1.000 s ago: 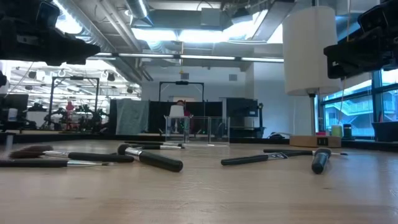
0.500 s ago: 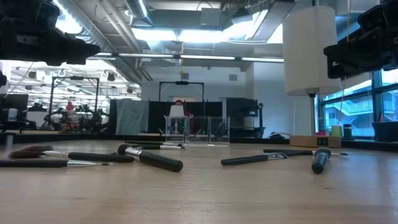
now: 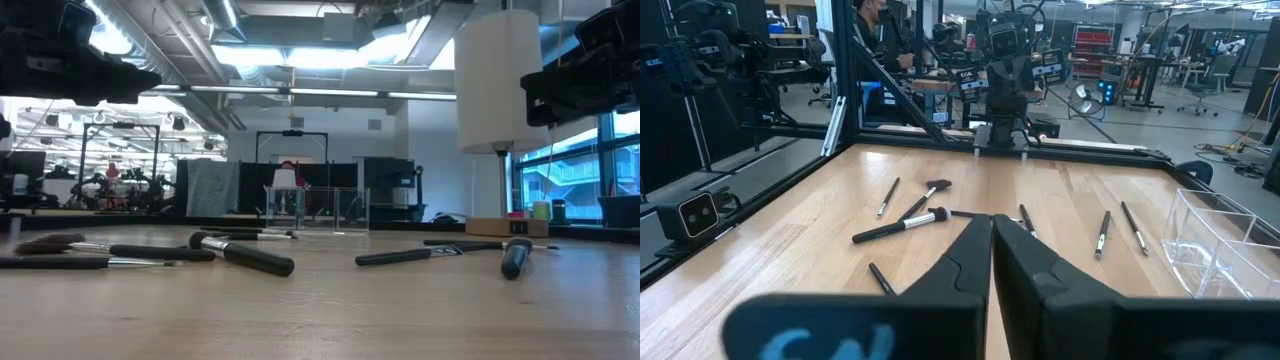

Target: Pick & Place Makeup Brushes

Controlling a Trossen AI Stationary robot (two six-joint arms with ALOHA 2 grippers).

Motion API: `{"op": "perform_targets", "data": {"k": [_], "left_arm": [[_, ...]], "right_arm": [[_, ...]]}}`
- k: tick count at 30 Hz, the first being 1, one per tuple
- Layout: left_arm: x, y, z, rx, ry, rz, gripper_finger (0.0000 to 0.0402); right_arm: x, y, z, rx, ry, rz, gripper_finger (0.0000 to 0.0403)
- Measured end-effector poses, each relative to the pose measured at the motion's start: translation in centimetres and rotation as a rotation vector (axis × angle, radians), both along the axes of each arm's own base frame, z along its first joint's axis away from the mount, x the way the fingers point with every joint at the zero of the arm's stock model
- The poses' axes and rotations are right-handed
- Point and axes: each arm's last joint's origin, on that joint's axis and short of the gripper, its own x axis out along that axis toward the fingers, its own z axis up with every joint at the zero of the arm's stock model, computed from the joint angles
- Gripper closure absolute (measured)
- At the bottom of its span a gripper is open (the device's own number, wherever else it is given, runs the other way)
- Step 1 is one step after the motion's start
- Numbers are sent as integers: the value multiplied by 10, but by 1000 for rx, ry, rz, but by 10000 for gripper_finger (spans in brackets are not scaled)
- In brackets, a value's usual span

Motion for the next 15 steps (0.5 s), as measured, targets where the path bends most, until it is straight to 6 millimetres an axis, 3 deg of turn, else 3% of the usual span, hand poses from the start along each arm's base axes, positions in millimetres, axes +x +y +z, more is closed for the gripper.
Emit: {"op": "perform_targets", "data": {"k": [15], "left_arm": [[0,0,0,0,1,0,391]], "right_arm": [[0,0,0,0,0,0,386]]}}
